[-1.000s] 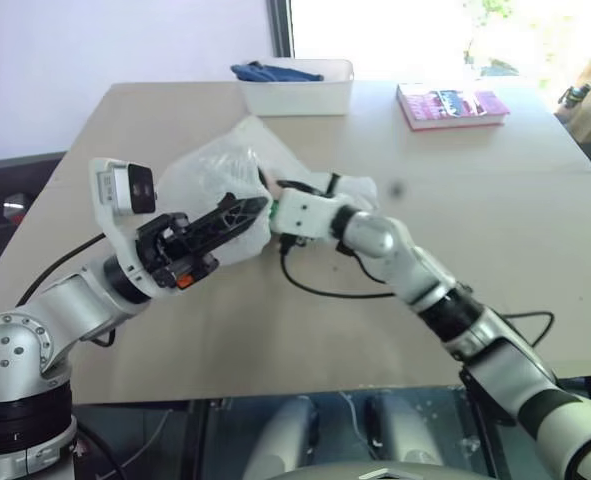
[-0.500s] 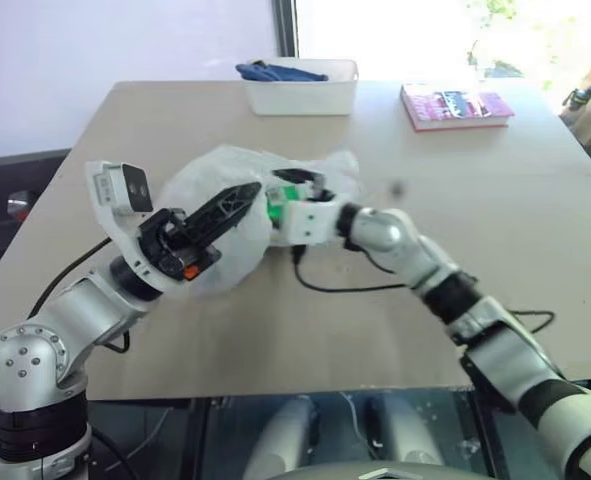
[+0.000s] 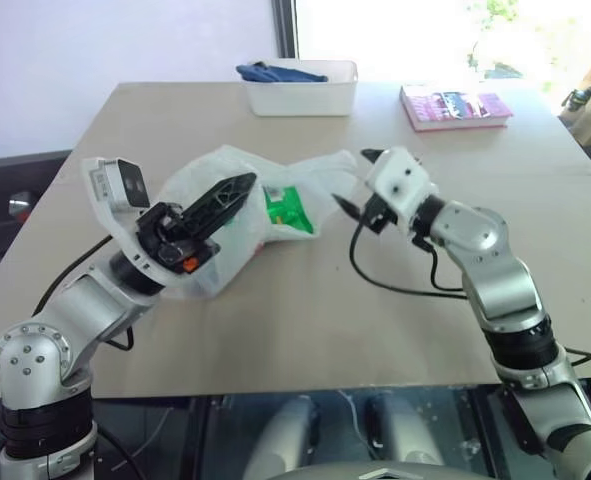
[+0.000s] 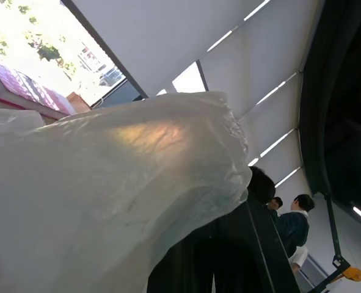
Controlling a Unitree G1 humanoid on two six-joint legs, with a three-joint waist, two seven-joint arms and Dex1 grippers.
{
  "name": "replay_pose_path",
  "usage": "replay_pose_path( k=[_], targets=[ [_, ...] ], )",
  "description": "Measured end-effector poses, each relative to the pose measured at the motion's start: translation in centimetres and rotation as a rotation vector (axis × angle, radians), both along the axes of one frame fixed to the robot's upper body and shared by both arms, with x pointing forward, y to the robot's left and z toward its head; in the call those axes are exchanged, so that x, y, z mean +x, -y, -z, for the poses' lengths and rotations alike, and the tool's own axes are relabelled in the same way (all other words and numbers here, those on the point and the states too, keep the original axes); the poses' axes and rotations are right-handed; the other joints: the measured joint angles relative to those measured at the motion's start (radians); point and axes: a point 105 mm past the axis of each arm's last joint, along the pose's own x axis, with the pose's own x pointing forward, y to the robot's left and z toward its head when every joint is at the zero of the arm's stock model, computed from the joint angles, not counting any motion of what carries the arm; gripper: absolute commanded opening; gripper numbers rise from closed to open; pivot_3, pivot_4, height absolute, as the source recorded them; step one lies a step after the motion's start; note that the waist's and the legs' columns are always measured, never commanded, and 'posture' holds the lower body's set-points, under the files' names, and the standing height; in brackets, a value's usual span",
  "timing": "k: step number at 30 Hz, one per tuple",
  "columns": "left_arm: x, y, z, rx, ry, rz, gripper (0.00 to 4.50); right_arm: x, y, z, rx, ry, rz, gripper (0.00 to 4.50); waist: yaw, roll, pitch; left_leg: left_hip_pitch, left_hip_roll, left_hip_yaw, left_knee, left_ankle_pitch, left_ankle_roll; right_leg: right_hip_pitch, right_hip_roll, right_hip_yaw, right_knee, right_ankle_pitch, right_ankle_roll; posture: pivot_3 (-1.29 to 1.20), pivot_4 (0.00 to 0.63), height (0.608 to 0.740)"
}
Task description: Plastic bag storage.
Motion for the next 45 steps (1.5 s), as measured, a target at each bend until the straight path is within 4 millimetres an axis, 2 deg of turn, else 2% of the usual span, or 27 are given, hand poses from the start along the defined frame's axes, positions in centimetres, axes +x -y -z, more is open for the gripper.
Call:
replay_pose_path(
  k=[3,4,6,7,8,10,11,12,13,16,17,19,20,21,22,24,26,27,29,32,36,37,38,39,42,43,45],
  targets=[
    [0.0,0.1,0.0,0.001,0.000,0.004,0.00,2.6,0.4,1.8,0.038,-0.104,0.089,4.02,-0.003,0.000,0.000,0.000,0.000,0.001,0.000,0.000,0.000,0.000,0.000,0.001,0.000,0.000,0.000,0.00,0.150,0.740],
    [0.0,0.2,0.0,0.002,0.000,0.009,0.00,3.3,0.3,2.2,0.047,-0.128,0.103,3.64,-0.003,0.000,0.000,0.000,0.000,0.001,0.000,0.000,0.000,0.000,0.000,0.000,0.000,0.000,0.000,0.00,0.150,0.740],
    [0.0,0.2,0.0,0.003,0.000,0.009,0.00,4.3,0.1,2.6,0.068,-0.152,0.102,3.23,-0.003,0.000,0.000,0.000,0.000,0.001,-0.001,0.000,0.000,0.000,0.000,0.000,-0.001,0.000,0.000,0.00,0.150,0.740],
    [-0.1,0.3,0.0,0.003,0.000,0.011,0.00,4.8,-0.2,2.6,0.086,-0.160,0.094,2.83,-0.003,0.000,0.000,0.000,0.000,0.001,-0.001,0.000,0.000,0.000,0.000,0.000,-0.001,0.000,0.000,0.00,0.150,0.740],
    [-0.1,0.3,0.1,0.004,0.000,0.012,0.00,5.2,-0.4,2.4,0.108,-0.155,0.084,2.16,-0.003,0.000,0.000,0.000,0.000,0.001,-0.001,0.000,0.000,0.000,0.000,0.000,-0.001,0.000,0.000,0.00,0.150,0.740],
    [-0.2,0.4,0.0,0.006,0.002,0.014,0.00,5.6,-0.5,1.8,0.139,-0.143,0.067,1.67,-0.003,0.000,0.000,0.000,0.000,0.000,-0.001,0.000,0.000,0.000,0.000,0.000,-0.002,0.000,0.000,0.00,0.150,0.740],
    [-0.3,0.4,0.0,0.008,0.005,0.014,0.00,5.8,-0.7,1.3,0.151,-0.138,0.047,0.97,-0.003,0.000,0.000,-0.001,0.000,0.000,-0.001,0.000,0.000,0.000,0.000,0.000,-0.002,0.000,0.000,0.00,0.150,0.740],
    [-0.3,0.5,0.0,0.009,0.008,0.015,0.00,5.8,-0.7,1.1,0.155,-0.136,0.041,0.71,-0.003,0.000,0.000,-0.001,0.000,0.000,-0.001,0.000,0.000,0.000,0.000,0.000,-0.002,0.000,0.000,0.00,0.150,0.740],
    [-0.3,0.5,-0.1,0.008,0.010,0.014,0.00,5.8,-0.7,0.9,0.165,-0.135,0.029,0.20,-0.002,0.000,0.000,-0.001,0.000,0.000,-0.001,0.000,0.000,0.000,0.000,0.000,-0.002,0.000,0.000,0.00,0.150,0.740],
    [0.6,0.3,-2.1,-0.035,0.068,-0.013,0.00,5.6,-0.3,-0.1,0.295,-0.203,-0.023,0.09,0.003,0.000,0.001,-0.002,0.000,-0.002,0.000,0.000,0.000,0.000,0.000,-0.002,-0.002,0.000,0.000,0.00,0.150,0.740],
    [1.2,0.3,-3.5,-0.067,0.105,-0.019,0.00,5.6,0.3,-1.2,0.367,-0.234,-0.034,0.09,0.007,0.000,0.002,-0.002,0.000,-0.003,0.001,0.000,0.000,0.000,-0.001,-0.003,-0.001,0.000,0.000,0.00,0.150,0.740],
    [2.4,-0.3,-7.7,-0.154,0.201,-0.054,0.00,5.9,1.1,-5.2,0.496,-0.240,-0.065,0.09,0.010,-0.001,0.007,-0.004,-0.001,-0.004,0.003,0.001,-0.002,-0.001,0.000,-0.005,-0.001,0.002,-0.002,0.00,0.150,0.740],
    [3.3,-0.9,-11.3,-0.240,0.255,-0.081,0.00,6.1,2.2,-9.0,0.600,-0.228,-0.083,0.09,0.018,-0.002,0.013,-0.005,-0.001,-0.005,0.005,0.002,-0.003,-0.001,0.000,-0.006,0.001,0.002,-0.002,0.00,0.150,0.740],
    [3.4,-1.5,-13.6,-0.291,0.299,-0.103,0.00,5.9,2.7,-11.9,0.652,-0.190,-0.097,0.09,0.022,-0.002,0.015,-0.008,0.000,-0.006,0.004,0.003,-0.005,-0.004,0.001,-0.008,-0.001,0.004,-0.005,0.00,0.150,0.740],
    [3.5,-2.7,-17.5,-0.390,0.366,-0.139,0.00,5.1,4.2,-17.5,0.759,-0.113,-0.130,0.09,0.024,-0.002,0.015,-0.012,-0.001,-0.005,0.003,0.003,-0.004,-0.008,0.000,-0.009,0.000,0.004,-0.005,0.00,0.150,0.740],
    [3.0,-4.1,-20.8,-0.470,0.444,-0.182,0.00,2.9,6.0,-23.7,0.841,0.022,-0.179,0.09,0.022,-0.003,0.010,-0.010,0.001,-0.004,-0.001,0.002,-0.003,-0.009,0.000,-0.007,-0.002,0.003,-0.005,0.00,0.150,0.740],
    [3.9,-5.1,-22.2,-0.496,0.458,-0.238,0.00,1.6,7.4,-26.6,0.864,0.107,-0.178,0.09,0.018,-0.005,0.007,-0.007,0.001,-0.004,-0.008,0.002,-0.002,-0.009,-0.001,-0.008,-0.005,0.001,-0.005,0.00,0.150,0.740],
    [5.0,-5.4,-22.2,-0.489,0.443,-0.269,0.00,1.6,8.1,-27.0,0.861,0.120,-0.155,0.09,0.012,-0.006,0.006,-0.007,0.001,-0.003,-0.009,0.001,-0.001,-0.009,-0.001,-0.007,-0.005,0.001,-0.005,0.00,0.150,0.740],
    [6.7,-5.3,-21.3,-0.445,0.406,-0.304,0.00,2.2,8.9,-26.3,0.852,0.101,-0.113,0.09,-0.003,-0.006,0.007,-0.011,0.000,-0.002,-0.008,0.001,-0.001,-0.011,-0.002,-0.007,-0.006,0.001,-0.005,0.00,0.150,0.740],
    [9.2,-2.6,-18.5,-0.292,0.328,-0.309,0.00,2.4,11.1,-24.4,0.837,0.062,-0.025,0.09,-0.010,-0.006,0.007,-0.023,0.000,-0.004,0.002,0.001,-0.001,-0.021,-0.003,-0.009,-0.002,0.001,-0.004,0.00,0.150,0.740],
    [10.2,-0.2,-13.0,-0.087,0.256,-0.327,0.00,-0.1,13.2,-21.1,0.823,0.040,0.032,0.09,-0.018,-0.005,0.008,-0.023,0.001,-0.005,0.001,0.001,-0.001,-0.022,-0.003,-0.009,-0.001,0.001,-0.005,0.00,0.150,0.740],
    [10.3,0.2,-11.7,-0.025,0.243,-0.340,0.00,-0.7,13.5,-19.5,0.795,0.027,0.071,0.09,-0.019,-0.006,0.007,-0.023,0.001,-0.005,0.000,0.001,-0.001,-0.022,-0.002,-0.009,-0.001,0.001,-0.005,0.00,0.150,0.740],
    [9.8,1.1,-8.9,0.114,0.240,-0.343,0.00,-2.4,13.9,-16.3,0.686,0.023,0.129,0.09,-0.021,-0.006,0.003,-0.020,0.003,-0.007,-0.001,0.001,0.000,-0.019,-0.001,-0.010,0.000,0.001,-0.005,0.00,0.150,0.740],
    [9.7,1.3,-6.7,0.196,0.213,-0.348,0.00,-3.0,14.0,-13.6,0.624,-0.024,0.170,0.09,-0.022,-0.004,0.004,-0.019,0.002,-0.006,-0.001,-0.001,0.001,-0.019,-0.002,-0.009,0.000,0.001,-0.005,0.00,0.150,0.740],
    [8.6,2.4,1.6,0.500,0.150,-0.286,0.00,-5.0,14.0,-3.5,0.378,-0.259,0.306,0.09,-0.027,-0.001,0.005,-0.019,0.001,0.003,-0.001,-0.001,0.001,-0.021,-0.002,-0.001,0.000,0.000,-0.004,0.00,0.150,0.740],
    [8.3,2.9,3.7,0.558,0.134,-0.270,0.00,-5.8,13.9,-1.4,0.342,-0.306,0.320,0.09,-0.027,0.000,0.005,-0.018,0.001,0.005,-0.001,0.000,0.001,-0.022,-0.002,0.000,0.001,0.000,-0.004,0.00,0.150,0.740],
    [7.9,3.2,7.0,0.634,0.116,-0.255,0.00,-6.8,13.9,1.0,0.293,-0.349,0.342,0.09,-0.024,0.001,0.005,-0.013,0.002,0.006,0.001,0.000,0.000,-0.017,-0.001,0.001,0.004,0.002,-0.004,0.00,0.150,0.740]
  ],
)
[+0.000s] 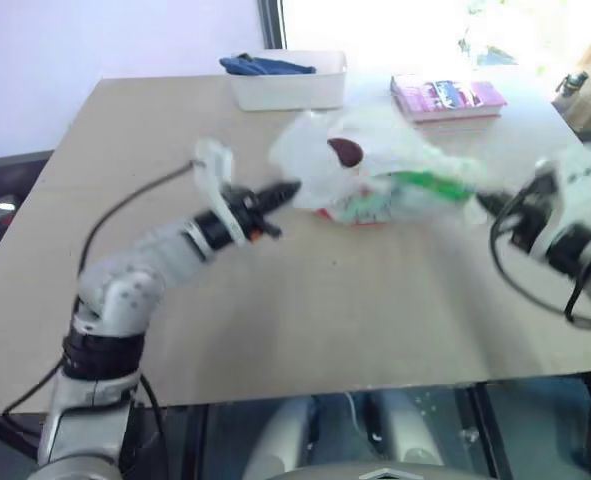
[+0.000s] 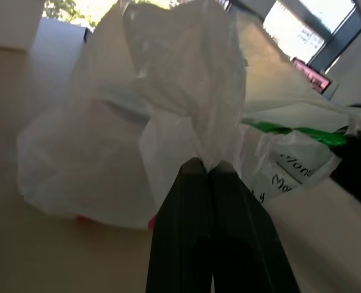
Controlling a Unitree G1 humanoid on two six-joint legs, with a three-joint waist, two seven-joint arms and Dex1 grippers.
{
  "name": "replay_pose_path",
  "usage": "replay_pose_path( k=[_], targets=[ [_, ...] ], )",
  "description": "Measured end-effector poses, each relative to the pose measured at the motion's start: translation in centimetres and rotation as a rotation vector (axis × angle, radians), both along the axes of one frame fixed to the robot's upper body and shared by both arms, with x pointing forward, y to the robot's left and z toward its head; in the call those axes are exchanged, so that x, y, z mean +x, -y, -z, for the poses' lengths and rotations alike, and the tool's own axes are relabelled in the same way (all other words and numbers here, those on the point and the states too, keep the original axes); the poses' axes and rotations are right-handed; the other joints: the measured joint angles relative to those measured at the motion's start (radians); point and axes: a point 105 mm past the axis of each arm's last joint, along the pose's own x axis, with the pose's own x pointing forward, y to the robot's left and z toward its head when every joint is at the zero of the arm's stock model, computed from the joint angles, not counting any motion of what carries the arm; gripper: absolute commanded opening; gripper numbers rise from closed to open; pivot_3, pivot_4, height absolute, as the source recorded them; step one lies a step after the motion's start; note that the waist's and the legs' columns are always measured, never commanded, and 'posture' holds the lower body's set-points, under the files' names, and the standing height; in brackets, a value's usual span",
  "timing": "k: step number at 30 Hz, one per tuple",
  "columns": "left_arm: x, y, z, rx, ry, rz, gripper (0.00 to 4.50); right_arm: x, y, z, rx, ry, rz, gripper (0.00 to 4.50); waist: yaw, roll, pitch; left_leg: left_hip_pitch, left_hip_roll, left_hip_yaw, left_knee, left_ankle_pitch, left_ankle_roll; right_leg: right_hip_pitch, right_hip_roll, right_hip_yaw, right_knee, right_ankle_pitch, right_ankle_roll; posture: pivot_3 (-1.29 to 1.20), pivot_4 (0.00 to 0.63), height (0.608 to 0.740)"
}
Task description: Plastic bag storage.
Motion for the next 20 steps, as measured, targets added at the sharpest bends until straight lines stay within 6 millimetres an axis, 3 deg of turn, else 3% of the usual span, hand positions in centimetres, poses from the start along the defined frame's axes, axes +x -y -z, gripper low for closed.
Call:
replay_pose_path(
  k=[1,4,7,11,15,20],
  targets=[
    [-0.1,0.0,0.9,0.016,-0.008,-0.001,0.00,-0.2,0.1,0.7,-0.014,-0.012,0.004,0.09,0.001,0.000,0.000,0.002,0.001,0.000,0.001,0.000,0.000,0.003,0.001,0.000,0.000,0.001,-0.001,0.00,0.150,0.740],
    [-1.0,-0.5,2.7,0.038,-0.008,0.024,1.24,-1.3,1.6,3.4,-0.127,-0.055,0.024,1.34,0.020,0.000,0.000,0.019,0.003,0.000,0.000,-0.002,0.002,0.021,0.002,-0.002,-0.004,-0.001,0.002,0.00,0.150,0.740],
    [-2.4,-2.0,4.4,0.070,-0.035,0.033,2.64,-3.3,2.8,5.7,-0.158,-0.115,0.009,2.77,0.028,0.000,0.000,0.020,0.005,-0.001,-0.001,-0.002,0.003,0.022,0.003,-0.003,-0.006,-0.004,0.000,0.00,0.150,0.740],
    [-3.8,-5.0,5.6,0.178,0.005,-0.011,4.49,-6.5,3.5,6.2,-0.184,-0.112,-0.071,4.50,0.036,0.000,0.000,0.015,0.006,0.000,-0.001,-0.001,0.000,0.018,0.003,-0.003,-0.007,0.000,0.000,0.00,0.150,0.740],
    [-4.6,-7.5,5.9,0.273,0.058,-0.077,4.49,-9.5,4.4,5.9,-0.226,-0.113,-0.135,4.50,0.051,0.000,0.000,0.014,0.008,0.000,-0.001,-0.004,0.005,0.020,0.005,-0.003,-0.014,0.001,0.000,0.00,0.150,0.740],
    [-5.0,-8.8,5.6,0.284,0.078,-0.107,4.49,-11.0,6.3,6.0,-0.296,-0.127,-0.151,4.50,0.055,-0.001,-0.001,0.015,0.009,-0.002,0.000,-0.007,0.001,0.024,0.005,-0.006,-0.018,0.000,0.002,0.00,0.150,0.740]
  ],
)
